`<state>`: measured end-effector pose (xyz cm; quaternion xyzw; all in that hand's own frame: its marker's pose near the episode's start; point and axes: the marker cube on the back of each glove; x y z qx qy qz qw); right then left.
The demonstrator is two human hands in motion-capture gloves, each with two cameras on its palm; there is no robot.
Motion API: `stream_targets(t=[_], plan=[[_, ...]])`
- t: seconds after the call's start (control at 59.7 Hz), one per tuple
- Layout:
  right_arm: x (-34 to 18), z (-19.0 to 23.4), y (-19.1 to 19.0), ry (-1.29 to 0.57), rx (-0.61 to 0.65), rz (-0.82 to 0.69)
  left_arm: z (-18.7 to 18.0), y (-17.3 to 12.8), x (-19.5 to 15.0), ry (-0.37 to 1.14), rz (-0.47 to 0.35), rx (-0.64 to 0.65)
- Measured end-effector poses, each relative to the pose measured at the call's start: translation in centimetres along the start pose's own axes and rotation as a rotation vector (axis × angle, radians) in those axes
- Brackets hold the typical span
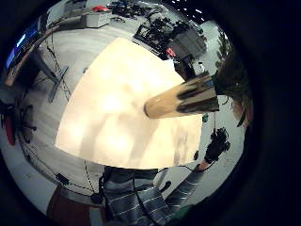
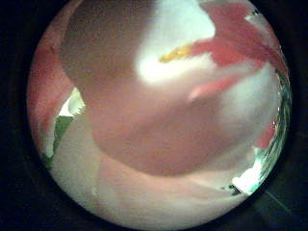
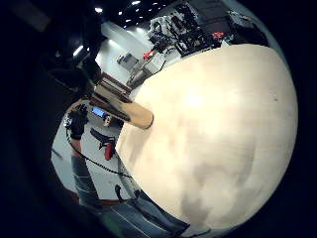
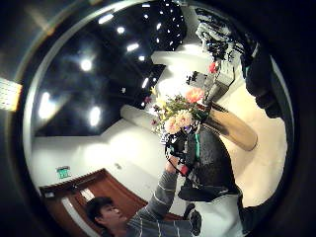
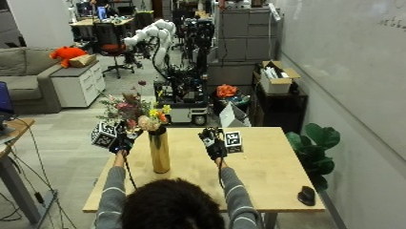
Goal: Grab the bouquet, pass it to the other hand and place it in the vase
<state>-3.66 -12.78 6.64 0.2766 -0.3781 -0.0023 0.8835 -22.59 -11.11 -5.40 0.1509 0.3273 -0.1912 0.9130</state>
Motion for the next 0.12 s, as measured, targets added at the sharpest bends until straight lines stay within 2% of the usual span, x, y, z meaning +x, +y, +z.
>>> stream_targets(t=[0.084,0.117], plan=[[-3.1,0.1,-0.6,-0.166,0.014,-0.334,0.0,2.4,1.4,0.052,-0.006,-0.017],[-3.7,0.2,-0.7,-0.210,0.019,-0.409,-0.2,3.0,1.8,0.057,-0.013,-0.009]])
